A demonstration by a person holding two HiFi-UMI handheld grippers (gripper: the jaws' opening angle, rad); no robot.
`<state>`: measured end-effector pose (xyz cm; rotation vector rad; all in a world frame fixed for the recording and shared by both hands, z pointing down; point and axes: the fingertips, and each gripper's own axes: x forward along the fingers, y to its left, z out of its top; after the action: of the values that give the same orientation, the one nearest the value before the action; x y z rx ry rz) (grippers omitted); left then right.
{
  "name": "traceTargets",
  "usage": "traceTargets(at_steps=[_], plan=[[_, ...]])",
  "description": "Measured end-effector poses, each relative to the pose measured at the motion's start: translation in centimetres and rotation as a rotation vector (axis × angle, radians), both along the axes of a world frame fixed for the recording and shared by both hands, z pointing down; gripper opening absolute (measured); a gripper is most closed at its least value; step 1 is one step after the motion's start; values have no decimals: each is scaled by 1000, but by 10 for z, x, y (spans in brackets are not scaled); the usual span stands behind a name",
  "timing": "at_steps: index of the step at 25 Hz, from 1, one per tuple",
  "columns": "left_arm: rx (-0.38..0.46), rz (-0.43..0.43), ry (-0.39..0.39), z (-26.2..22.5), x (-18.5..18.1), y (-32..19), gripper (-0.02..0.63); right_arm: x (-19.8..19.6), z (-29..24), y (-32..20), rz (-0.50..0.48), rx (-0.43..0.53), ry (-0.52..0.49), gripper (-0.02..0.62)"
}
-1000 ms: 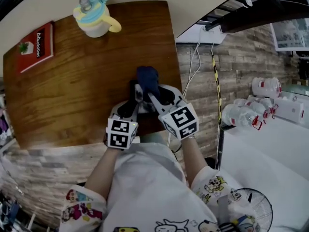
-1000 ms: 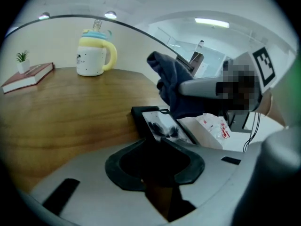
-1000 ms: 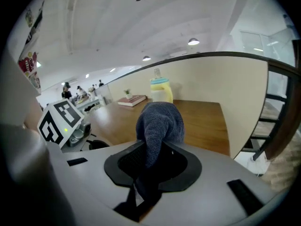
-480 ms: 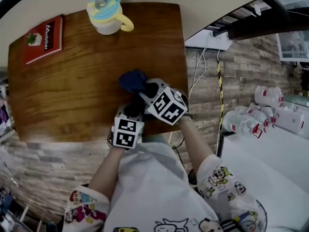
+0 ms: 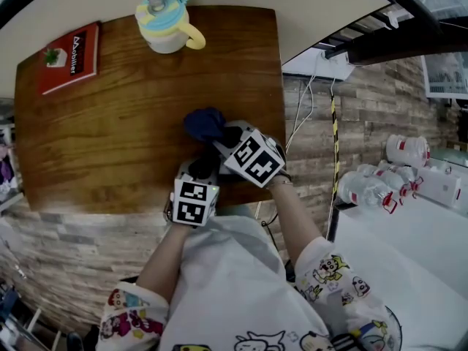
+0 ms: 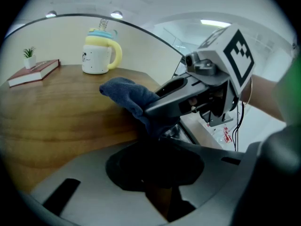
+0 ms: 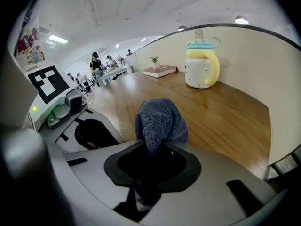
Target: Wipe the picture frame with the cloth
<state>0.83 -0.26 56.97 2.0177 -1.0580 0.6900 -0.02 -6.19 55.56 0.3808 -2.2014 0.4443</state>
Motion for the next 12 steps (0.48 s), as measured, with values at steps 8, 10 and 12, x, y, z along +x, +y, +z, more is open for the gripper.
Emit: traceTargets(at_steps=[8, 10, 12], plan=[[5, -6, -5, 0, -1, 0, 86, 33, 4, 1, 64, 19, 63, 70], [5, -8, -4, 0, 0, 0, 84, 43, 4, 1, 83, 20, 74, 69], [3, -9, -4, 0, -1, 0, 84, 52, 3, 1, 107, 14, 77, 69]])
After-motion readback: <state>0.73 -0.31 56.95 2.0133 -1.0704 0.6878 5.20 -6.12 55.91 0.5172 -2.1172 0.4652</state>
